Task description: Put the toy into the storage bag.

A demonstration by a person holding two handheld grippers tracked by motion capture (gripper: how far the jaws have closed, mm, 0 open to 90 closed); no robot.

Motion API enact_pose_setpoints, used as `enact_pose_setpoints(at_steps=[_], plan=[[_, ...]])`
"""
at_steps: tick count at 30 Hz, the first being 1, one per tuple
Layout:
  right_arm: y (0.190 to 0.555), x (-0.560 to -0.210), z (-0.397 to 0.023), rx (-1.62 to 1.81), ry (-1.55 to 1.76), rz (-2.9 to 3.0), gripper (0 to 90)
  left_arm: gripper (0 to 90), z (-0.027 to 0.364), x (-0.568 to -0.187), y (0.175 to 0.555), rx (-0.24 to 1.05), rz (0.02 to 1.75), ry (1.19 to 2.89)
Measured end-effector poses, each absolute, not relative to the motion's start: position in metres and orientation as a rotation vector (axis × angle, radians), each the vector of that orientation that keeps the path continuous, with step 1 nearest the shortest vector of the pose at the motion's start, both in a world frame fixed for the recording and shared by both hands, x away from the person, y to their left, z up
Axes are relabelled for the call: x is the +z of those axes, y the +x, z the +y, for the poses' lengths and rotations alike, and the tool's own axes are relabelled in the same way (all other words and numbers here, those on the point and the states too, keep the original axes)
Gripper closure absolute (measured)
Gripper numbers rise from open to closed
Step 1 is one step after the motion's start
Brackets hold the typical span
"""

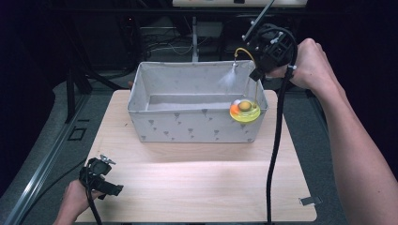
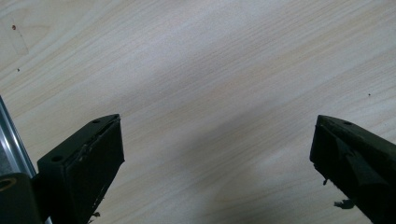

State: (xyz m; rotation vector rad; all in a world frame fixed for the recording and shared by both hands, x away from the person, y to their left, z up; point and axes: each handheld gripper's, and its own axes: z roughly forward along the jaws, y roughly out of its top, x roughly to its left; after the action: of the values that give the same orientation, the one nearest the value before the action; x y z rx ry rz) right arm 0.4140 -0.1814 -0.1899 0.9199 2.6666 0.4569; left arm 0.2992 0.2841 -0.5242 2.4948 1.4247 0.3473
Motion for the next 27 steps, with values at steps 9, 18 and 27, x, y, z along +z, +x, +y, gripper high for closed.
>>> enact_pose_setpoints(at_steps=[9,18,27], plan=[[0.426,-0.183,-0.183,0.468,0.939,2.630,87.8,2.9,0.284,-0.525,0.299,0.345,1.424,2.496],[0.437,-0.179,-0.185,0.490,0.977,2.585,87.8,2.9,0.284,-0.524,0.299,0.346,1.425,2.497],[0.448,-0.172,-0.185,0.516,1.006,2.533,87.8,2.9,0.284,-0.525,0.299,0.341,1.425,2.505]])
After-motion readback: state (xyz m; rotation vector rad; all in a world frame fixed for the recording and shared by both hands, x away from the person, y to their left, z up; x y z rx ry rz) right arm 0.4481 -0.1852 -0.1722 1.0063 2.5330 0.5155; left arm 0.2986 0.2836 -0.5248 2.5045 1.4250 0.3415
